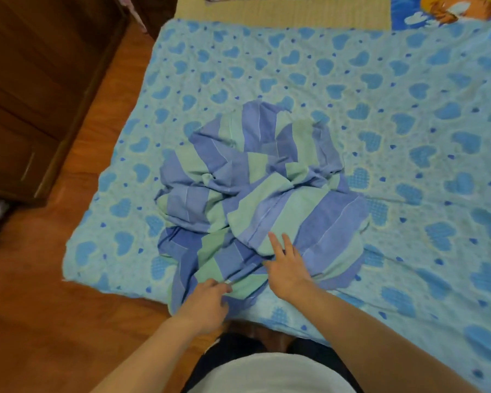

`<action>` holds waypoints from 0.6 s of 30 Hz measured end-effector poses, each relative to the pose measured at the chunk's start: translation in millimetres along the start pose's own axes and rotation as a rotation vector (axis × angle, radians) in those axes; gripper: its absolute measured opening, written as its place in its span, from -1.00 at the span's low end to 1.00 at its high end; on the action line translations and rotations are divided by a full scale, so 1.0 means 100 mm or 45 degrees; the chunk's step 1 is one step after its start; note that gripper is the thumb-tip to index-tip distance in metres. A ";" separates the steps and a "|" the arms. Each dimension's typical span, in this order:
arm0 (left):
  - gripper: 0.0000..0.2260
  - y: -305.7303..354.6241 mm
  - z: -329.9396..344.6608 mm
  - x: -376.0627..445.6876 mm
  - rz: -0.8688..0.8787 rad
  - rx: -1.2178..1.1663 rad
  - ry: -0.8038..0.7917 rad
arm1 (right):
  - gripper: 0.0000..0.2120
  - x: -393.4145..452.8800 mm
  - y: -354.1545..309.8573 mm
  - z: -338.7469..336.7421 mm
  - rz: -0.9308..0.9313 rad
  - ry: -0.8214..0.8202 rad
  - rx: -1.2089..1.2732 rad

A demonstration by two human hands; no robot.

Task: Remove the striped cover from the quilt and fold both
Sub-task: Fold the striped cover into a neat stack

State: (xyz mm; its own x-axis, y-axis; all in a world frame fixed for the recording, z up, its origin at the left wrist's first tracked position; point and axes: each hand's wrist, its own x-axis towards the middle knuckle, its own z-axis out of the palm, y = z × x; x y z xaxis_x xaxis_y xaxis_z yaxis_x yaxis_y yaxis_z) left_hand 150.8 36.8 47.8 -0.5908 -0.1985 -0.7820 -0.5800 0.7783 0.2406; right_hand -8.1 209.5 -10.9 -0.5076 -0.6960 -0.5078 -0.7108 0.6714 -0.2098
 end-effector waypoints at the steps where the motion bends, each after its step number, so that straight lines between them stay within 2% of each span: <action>1: -0.63 -0.07 -0.05 0.01 -0.003 -0.034 -0.025 | -0.57 0.12 0.03 -0.03 0.043 -0.025 -0.056; 2: -0.65 -0.15 -0.11 0.03 -0.007 -0.056 -0.038 | -0.58 0.21 0.07 -0.10 0.109 -0.050 -0.043; 3: -0.66 -0.21 -0.18 0.07 -0.004 -0.079 -0.039 | -0.63 0.27 0.12 -0.22 0.194 -0.056 0.110; 4: -0.68 -0.24 -0.24 0.10 0.003 -0.108 -0.034 | -0.69 0.27 0.18 -0.39 0.281 0.005 0.398; 7: -0.68 -0.11 -0.47 0.27 0.048 -0.175 0.042 | -0.73 0.07 0.30 -1.06 0.721 0.267 1.711; 8: -0.62 0.01 -0.54 0.34 0.097 -0.225 0.098 | -0.73 -0.10 0.33 -1.30 0.774 0.418 2.004; 10: -0.34 0.37 -0.72 0.42 0.241 -0.389 0.274 | -0.64 -0.49 0.34 -1.73 0.718 0.778 2.385; 12: -0.15 0.76 -0.98 0.46 0.464 -0.468 0.520 | -0.60 -0.92 0.30 -2.10 0.561 1.019 2.554; 14: -0.16 1.07 -1.27 0.51 0.719 -0.459 0.652 | -0.67 -1.32 0.21 -2.41 0.421 1.167 2.563; 16: -0.35 1.33 -1.60 0.54 0.938 -0.435 0.586 | -0.75 -1.61 0.16 -2.60 0.339 1.350 2.553; 18: -0.73 1.53 -1.90 0.48 1.096 -0.485 0.546 | -0.73 -1.78 0.17 -2.74 0.323 1.530 2.490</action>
State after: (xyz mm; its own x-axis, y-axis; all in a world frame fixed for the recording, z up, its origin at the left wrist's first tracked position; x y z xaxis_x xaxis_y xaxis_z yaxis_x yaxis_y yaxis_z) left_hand -72.9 32.6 156.4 -0.9966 0.0827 -0.0066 0.0385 0.5318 0.8460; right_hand -63.1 275.2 305.3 -0.9607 0.1247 -0.2481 0.1752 -0.4210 -0.8900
